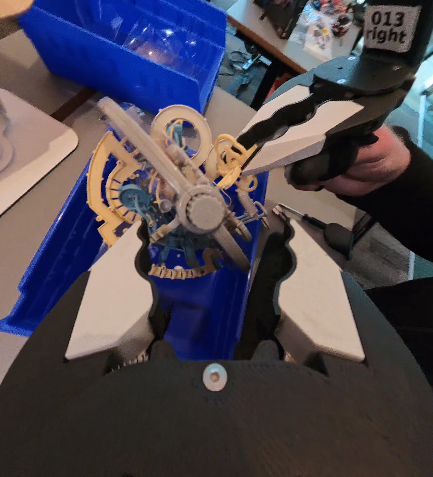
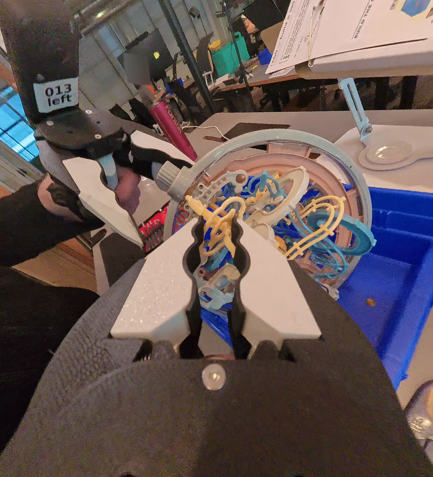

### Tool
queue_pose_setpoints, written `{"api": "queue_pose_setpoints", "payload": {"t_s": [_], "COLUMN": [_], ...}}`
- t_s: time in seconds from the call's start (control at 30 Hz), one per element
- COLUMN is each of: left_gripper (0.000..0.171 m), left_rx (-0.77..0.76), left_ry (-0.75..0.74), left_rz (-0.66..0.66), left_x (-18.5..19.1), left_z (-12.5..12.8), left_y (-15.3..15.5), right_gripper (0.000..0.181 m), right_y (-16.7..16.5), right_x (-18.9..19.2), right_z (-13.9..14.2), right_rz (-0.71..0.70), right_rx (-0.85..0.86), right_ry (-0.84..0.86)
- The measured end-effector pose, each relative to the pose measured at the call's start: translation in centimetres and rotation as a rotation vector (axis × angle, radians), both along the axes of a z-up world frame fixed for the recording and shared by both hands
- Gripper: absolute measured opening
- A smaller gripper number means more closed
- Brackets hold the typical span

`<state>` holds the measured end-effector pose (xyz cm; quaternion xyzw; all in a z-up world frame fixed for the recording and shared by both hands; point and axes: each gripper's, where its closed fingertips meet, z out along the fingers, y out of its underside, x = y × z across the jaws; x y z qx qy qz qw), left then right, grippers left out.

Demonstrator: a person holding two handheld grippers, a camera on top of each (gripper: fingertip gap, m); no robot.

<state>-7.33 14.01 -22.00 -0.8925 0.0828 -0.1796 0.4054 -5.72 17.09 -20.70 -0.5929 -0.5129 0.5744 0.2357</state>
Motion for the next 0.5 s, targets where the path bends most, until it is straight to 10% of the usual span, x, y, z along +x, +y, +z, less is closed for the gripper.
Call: {"api": "queue_pose_setpoints", "payload": {"t_s": [0.47, 0.5], "left_gripper": [0.062, 0.037], "left_rx": [-0.019, -0.008], "left_ry": [0.047, 0.043], "left_rz": [0.087, 0.060], "left_x": [-3.2, -3.1], "left_z": [-0.5, -0.1], "left_y": [1.6, 1.9], "right_gripper": [0.019, 0.019], "right_y": [-1.2, -1.5], "right_x": [-0.2, -0.3], "right_z": [-0.7, -0.7], "right_rz": [-0.077, -0.061], "right_rx": [-0.320, -0.296], "right_ry": [0.094, 0.105]}}
